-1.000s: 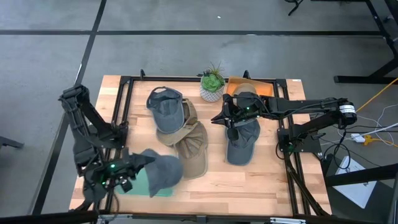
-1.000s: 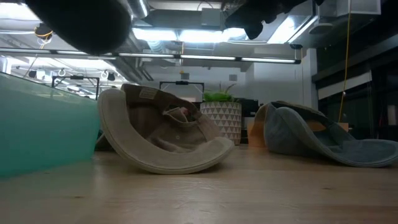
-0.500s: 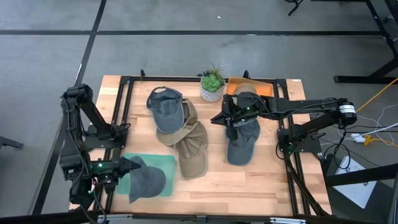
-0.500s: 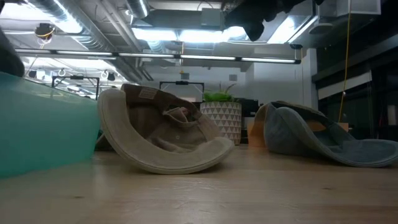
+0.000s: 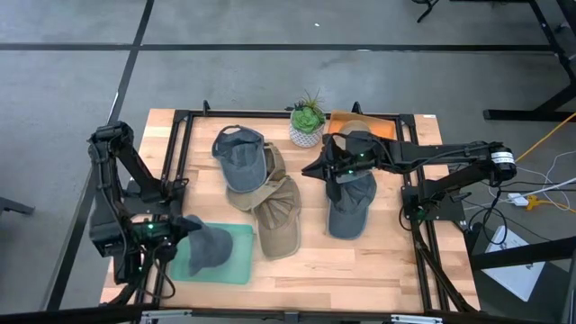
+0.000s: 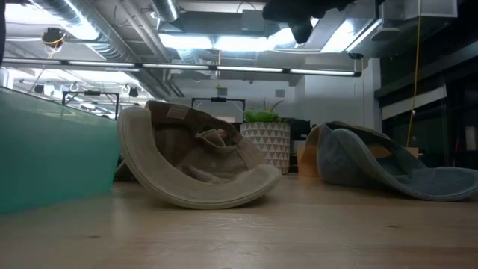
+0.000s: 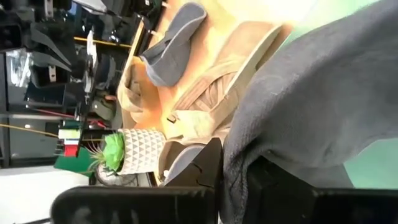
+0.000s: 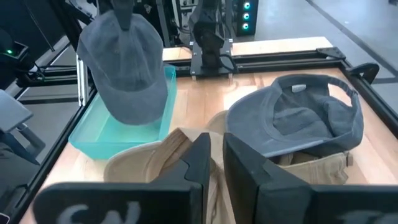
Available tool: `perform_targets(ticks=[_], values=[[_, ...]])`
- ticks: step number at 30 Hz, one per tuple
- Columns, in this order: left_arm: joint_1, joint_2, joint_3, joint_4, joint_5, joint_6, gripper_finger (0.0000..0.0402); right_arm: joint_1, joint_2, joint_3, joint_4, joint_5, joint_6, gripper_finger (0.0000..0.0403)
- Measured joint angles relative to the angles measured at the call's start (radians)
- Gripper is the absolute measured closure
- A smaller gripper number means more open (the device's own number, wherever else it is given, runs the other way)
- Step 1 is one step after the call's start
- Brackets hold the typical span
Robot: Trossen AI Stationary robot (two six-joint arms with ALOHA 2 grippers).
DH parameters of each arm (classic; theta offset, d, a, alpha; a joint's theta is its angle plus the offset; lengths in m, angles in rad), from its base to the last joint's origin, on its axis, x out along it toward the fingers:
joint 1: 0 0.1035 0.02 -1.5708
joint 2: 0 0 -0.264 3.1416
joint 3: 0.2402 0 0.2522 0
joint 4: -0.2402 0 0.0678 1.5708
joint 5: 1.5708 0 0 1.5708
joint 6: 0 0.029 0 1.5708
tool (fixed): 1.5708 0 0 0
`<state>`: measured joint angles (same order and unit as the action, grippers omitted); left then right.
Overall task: Pick & Place hat
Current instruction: Put the bottom left blue cap into the green bin
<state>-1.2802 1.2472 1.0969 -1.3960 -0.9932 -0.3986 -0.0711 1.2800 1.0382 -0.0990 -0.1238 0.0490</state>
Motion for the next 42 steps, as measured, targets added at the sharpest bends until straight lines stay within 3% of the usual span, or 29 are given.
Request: perform_targets(ticks=[5, 15, 31, 42], values=[[0.033, 0.000, 0.000, 0.001, 0.020, -0.053, 0.0382, 0.000, 0.003, 0.000, 0.018, 0.000, 0.000, 0.0359], [0.164, 0.012, 0.000, 0.013, 0.257, -0.195, 0.0382, 0.000, 0.003, 0.000, 0.017, 0.000, -0.004, 0.0359], [0.249, 0.012, 0.000, 0.082, 0.359, -0.233, 0.0382, 0.000, 0.003, 0.000, -0.065, 0.000, -0.004, 0.0359], [0.269, 0.012, 0.000, 0.149, 0.463, -0.391, 0.0382, 0.000, 0.003, 0.000, -0.064, 0.000, -0.004, 0.0359]])
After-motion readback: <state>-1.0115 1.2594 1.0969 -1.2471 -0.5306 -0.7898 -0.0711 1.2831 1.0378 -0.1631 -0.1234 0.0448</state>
